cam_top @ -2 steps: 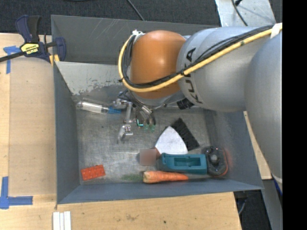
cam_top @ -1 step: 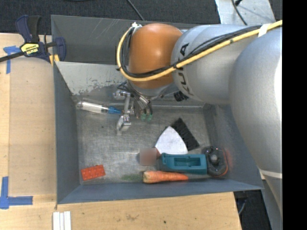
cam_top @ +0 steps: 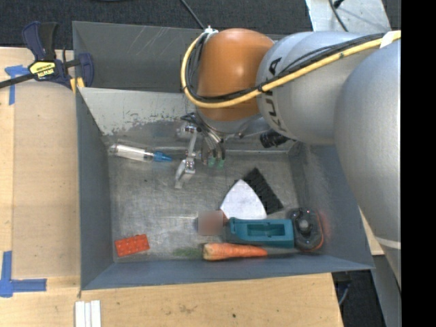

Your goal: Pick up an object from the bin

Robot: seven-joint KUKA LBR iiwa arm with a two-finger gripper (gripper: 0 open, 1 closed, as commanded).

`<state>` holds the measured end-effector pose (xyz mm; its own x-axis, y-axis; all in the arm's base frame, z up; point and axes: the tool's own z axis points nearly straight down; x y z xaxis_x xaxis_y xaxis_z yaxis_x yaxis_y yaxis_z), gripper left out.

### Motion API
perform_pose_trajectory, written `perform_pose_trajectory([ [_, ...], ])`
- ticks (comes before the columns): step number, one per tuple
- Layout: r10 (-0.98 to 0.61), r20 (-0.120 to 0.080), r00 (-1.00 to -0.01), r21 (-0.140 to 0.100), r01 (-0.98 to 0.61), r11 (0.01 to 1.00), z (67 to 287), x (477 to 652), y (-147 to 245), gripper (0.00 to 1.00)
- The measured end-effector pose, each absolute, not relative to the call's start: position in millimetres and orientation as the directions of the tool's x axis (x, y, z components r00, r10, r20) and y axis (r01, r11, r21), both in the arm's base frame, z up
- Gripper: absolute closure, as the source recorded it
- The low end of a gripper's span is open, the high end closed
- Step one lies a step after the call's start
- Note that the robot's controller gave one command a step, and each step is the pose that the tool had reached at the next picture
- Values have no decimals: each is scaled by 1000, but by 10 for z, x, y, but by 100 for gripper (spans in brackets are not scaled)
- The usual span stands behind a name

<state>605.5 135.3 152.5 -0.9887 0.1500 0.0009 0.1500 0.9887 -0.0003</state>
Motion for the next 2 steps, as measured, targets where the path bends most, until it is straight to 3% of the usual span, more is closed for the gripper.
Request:
perform_pose_trajectory([
  [1,193,-12,-981,4,193,981,1174,6118,1494,0],
  [2,192,-13,-981,6,192,981,766,6167,1663,100],
])
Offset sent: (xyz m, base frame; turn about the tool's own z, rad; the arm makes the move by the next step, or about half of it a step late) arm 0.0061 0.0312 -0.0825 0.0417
